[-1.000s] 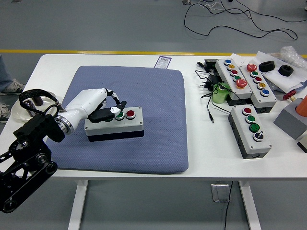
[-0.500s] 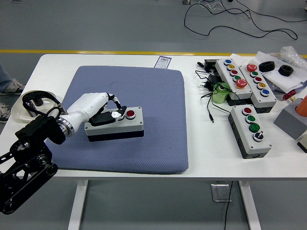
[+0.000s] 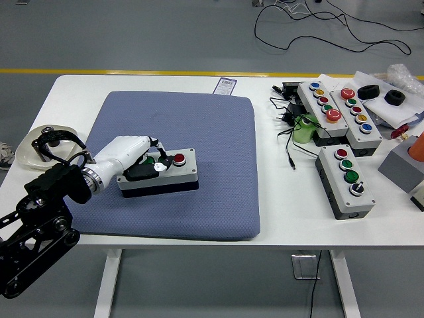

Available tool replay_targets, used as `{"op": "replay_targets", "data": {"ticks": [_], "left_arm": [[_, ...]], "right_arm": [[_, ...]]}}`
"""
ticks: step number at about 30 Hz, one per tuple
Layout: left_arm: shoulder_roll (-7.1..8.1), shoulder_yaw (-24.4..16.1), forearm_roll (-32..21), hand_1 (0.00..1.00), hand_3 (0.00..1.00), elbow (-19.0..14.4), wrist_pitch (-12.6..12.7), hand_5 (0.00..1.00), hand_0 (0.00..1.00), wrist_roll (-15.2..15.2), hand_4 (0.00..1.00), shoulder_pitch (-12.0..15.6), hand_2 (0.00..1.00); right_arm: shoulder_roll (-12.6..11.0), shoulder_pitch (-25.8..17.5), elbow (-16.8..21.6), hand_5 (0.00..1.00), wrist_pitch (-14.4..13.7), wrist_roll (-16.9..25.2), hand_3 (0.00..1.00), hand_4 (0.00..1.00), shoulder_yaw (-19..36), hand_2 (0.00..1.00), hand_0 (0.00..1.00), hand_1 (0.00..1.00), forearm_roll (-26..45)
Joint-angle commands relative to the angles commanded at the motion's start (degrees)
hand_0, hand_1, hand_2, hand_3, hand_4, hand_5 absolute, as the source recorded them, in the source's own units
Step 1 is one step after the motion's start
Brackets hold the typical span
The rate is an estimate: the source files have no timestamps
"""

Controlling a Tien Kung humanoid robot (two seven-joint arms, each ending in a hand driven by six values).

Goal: Pick up the button,place it on the desk,press the button,press the button

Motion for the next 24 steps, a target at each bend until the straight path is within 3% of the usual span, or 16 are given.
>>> {"op": "replay_targets", "data": {"ticks": [7,14,17,24], "left_arm": [[0.03,-0.2,0.3,0.002,0.589,-0.2,-0.2,0.934,0.002,-0.1,0.576,0.0,0.002],[-0.36,-0.6,-1.0,0.002,0.595,-1.4,8.1,0.956,0.002,-2.7,0.576,0.0,0.002],[-0.6,-0.2,-2.0,0.002,0.595,-1.9,9.6,0.956,0.002,-3.7,0.576,-0.2,0.002],[-2.15,0.5,-2.8,0.002,0.598,-0.6,8.6,0.974,0.002,-4.1,0.57,-1.2,0.002]], "right_arm": [[0.0,-0.2,0.0,0.327,0.0,-0.1,0.603,0.45,0.1,0.695,0.658,0.651,-0.3],[0.0,-0.3,0.0,0.326,0.0,0.0,0.603,0.449,0.1,0.695,0.658,0.651,-0.2],[0.0,-0.3,0.0,0.326,0.0,0.0,0.603,0.449,0.0,0.695,0.658,0.651,-0.1],[-0.1,-0.1,0.0,0.326,0.0,0.0,0.603,0.449,-0.2,0.695,0.658,0.651,-0.1]]}}
